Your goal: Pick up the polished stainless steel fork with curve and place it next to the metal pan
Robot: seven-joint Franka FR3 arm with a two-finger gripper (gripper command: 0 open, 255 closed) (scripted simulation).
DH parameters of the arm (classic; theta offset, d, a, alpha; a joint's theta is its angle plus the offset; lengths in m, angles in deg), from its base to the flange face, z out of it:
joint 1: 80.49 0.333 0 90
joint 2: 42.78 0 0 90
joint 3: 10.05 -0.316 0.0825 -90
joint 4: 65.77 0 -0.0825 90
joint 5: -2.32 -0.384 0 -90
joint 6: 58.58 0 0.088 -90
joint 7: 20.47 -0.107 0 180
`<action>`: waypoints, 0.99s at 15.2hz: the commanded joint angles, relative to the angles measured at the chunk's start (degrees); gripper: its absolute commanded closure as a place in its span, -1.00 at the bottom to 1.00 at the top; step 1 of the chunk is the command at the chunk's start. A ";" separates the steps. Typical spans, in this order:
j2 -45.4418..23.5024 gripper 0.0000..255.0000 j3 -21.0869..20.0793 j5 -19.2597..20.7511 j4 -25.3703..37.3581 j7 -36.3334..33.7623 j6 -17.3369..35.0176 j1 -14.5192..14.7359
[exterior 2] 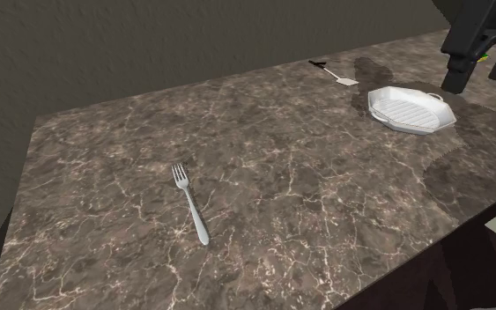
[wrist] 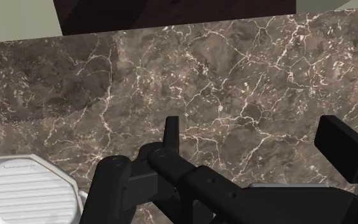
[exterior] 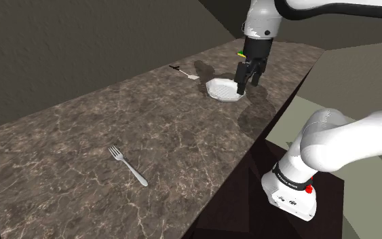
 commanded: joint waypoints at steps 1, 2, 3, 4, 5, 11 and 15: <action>0.00 -1.00 0.00 0.00 0.00 0.00 0.00 0.00; -0.85 -1.00 -1.02 -0.78 -0.57 -1.08 1.74 0.29; -1.80 -1.00 -2.06 -1.54 -1.07 -2.15 3.50 0.56; -2.83 -1.00 -3.08 -2.26 -1.48 -3.21 5.27 0.84; -3.96 -1.00 -4.12 -2.95 -1.81 -4.26 7.06 1.11; -12.48 -1.00 -10.25 -6.05 -2.02 -10.50 17.83 2.37; -19.60 -1.00 -14.25 -6.77 -0.47 -14.83 24.76 2.69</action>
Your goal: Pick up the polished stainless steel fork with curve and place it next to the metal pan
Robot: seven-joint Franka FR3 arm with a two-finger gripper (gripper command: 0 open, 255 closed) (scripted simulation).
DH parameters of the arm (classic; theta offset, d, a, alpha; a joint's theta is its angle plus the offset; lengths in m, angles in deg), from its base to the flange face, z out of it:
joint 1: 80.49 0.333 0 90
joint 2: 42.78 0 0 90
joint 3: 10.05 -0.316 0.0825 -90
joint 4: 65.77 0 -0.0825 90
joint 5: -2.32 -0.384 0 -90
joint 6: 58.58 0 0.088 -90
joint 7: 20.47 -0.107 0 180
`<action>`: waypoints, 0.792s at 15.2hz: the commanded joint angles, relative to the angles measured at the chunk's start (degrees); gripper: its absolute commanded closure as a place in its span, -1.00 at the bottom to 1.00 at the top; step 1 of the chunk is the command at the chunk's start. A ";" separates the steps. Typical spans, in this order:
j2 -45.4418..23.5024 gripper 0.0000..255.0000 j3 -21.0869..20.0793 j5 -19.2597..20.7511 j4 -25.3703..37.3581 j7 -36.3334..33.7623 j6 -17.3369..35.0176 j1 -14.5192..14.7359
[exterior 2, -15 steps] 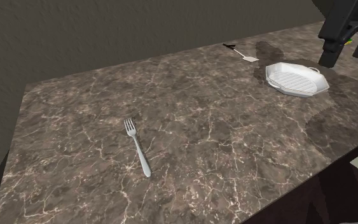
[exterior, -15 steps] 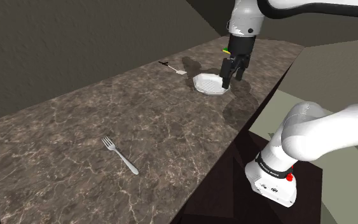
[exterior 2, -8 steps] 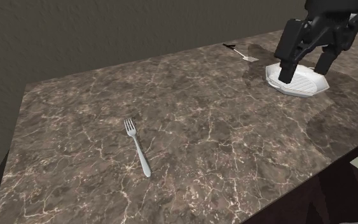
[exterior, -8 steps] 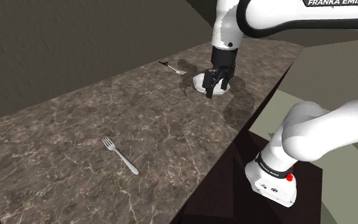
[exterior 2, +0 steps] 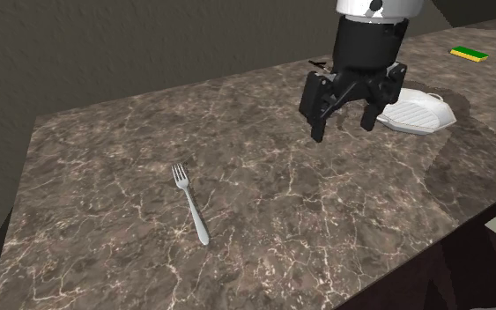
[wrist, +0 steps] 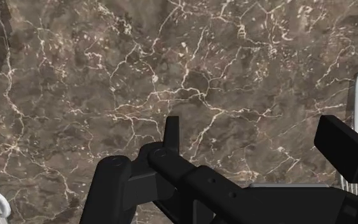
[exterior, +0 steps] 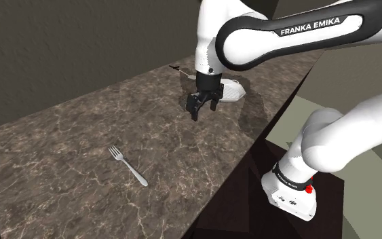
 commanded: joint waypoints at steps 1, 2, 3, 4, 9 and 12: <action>-3.99 -1.00 -1.94 -0.01 1.26 -2.27 3.49 -0.02; -5.98 -1.00 -2.90 0.14 1.93 -3.45 5.11 -0.03; -8.01 -1.00 -3.85 0.40 2.69 -4.67 6.69 -0.07; -10.09 -1.00 -4.78 0.79 3.53 -5.93 8.22 -0.13; -21.15 -1.00 -8.85 4.74 8.88 -13.12 14.94 -0.38; -28.21 -1.00 -10.49 8.72 13.03 -18.11 18.00 -0.10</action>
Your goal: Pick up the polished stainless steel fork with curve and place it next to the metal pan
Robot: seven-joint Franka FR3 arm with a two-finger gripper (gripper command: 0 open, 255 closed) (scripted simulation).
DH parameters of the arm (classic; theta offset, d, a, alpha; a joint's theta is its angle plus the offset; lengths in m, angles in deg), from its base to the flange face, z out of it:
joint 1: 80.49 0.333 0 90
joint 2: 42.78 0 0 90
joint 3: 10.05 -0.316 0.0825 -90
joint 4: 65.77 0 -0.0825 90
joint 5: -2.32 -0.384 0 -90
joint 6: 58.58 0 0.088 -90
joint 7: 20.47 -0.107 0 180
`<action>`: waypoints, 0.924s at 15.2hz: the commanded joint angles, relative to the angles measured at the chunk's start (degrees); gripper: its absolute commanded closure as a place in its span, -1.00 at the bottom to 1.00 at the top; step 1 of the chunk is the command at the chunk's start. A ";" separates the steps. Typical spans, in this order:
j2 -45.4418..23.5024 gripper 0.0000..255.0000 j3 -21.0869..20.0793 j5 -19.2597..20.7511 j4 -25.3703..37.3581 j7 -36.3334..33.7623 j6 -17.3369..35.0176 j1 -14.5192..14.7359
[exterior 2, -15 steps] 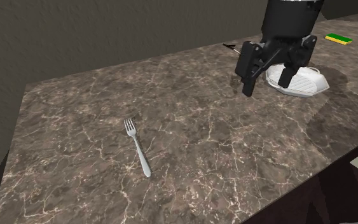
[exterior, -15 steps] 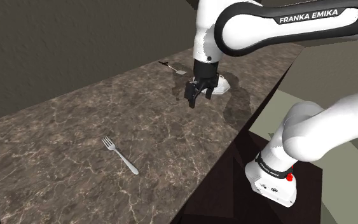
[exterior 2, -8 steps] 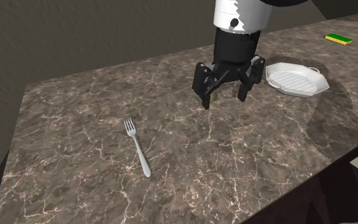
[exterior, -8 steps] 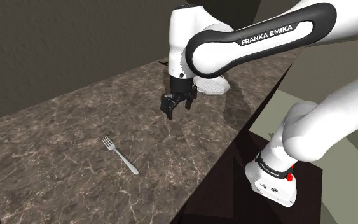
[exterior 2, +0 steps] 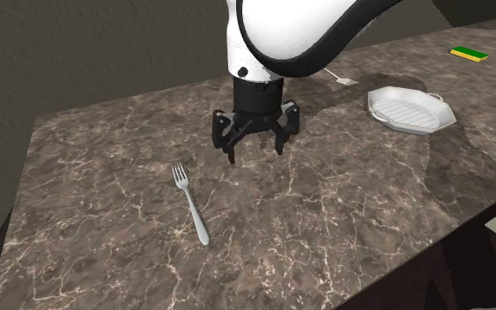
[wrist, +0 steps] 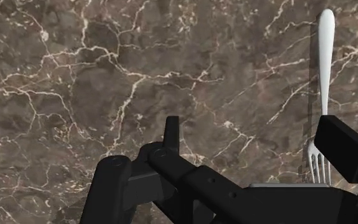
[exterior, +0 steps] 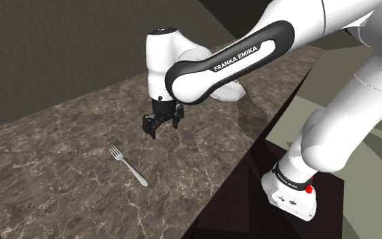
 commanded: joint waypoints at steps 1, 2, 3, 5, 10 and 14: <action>-4.82 -1.00 -0.88 2.93 2.48 -3.46 2.35 0.36; -7.23 -1.00 -1.12 4.53 4.11 -5.20 3.06 0.69; -9.64 -1.00 -1.22 6.17 5.83 -6.93 3.66 1.14; -14.44 -1.00 -1.06 9.44 9.53 -10.24 4.54 2.38; -26.13 -1.00 0.95 16.45 20.29 -17.02 5.05 6.88; -35.33 -1.00 3.16 20.36 30.63 -20.62 4.01 11.02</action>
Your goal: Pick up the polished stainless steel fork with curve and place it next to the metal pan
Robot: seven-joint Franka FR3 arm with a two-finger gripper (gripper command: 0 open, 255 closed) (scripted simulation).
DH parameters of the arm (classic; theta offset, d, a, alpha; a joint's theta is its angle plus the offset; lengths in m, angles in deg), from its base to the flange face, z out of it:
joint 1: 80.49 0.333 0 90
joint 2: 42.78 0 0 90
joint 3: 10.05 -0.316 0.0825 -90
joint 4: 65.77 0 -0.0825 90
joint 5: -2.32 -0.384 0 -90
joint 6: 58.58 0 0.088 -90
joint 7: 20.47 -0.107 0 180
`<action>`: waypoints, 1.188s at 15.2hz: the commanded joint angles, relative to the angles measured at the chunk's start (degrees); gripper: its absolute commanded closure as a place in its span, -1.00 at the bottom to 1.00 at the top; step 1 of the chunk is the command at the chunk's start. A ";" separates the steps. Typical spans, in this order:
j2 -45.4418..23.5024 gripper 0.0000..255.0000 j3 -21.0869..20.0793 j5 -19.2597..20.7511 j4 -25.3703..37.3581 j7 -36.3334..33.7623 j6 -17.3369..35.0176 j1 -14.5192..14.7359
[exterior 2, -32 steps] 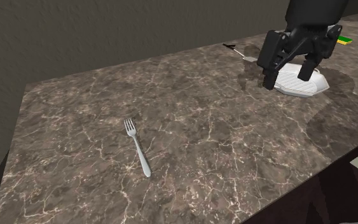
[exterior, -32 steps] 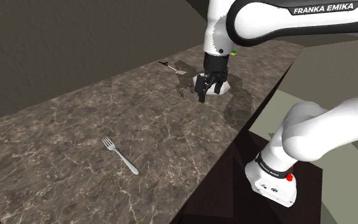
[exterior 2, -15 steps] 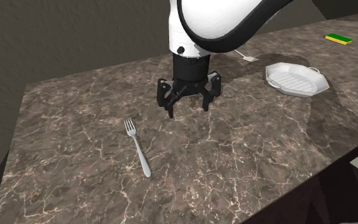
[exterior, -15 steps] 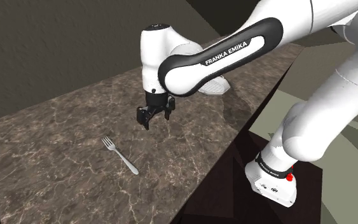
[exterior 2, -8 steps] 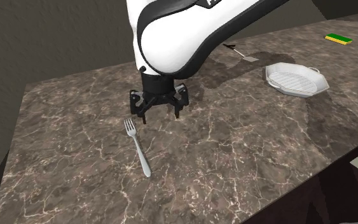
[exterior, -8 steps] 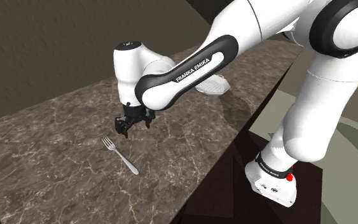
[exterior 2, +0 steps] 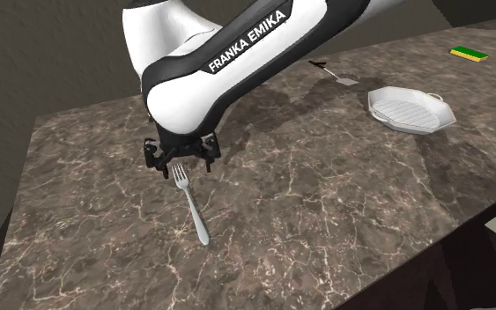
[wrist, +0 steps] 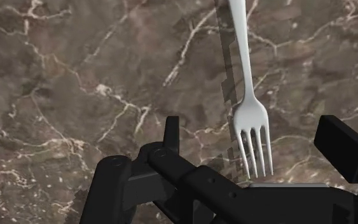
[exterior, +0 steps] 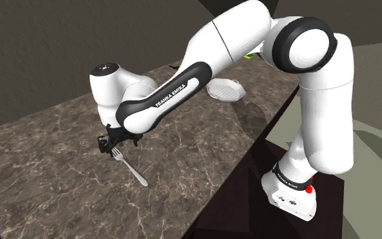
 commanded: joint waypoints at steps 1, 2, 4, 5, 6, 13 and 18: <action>-4.53 -1.00 1.06 1.65 5.55 -1.49 -0.95 2.05; -5.00 -1.00 1.25 1.84 5.50 -1.60 -0.44 2.18; -5.97 -1.00 1.58 2.26 5.43 -1.84 0.57 2.39; -6.47 -1.00 1.74 2.47 5.42 -1.96 1.06 2.50; -6.97 -1.00 1.90 2.68 5.42 -2.08 1.55 2.61; -8.29 -1.00 2.34 3.22 5.48 -2.39 2.78 2.89; -8.29 1.00 2.34 3.22 5.49 -2.39 2.77 2.89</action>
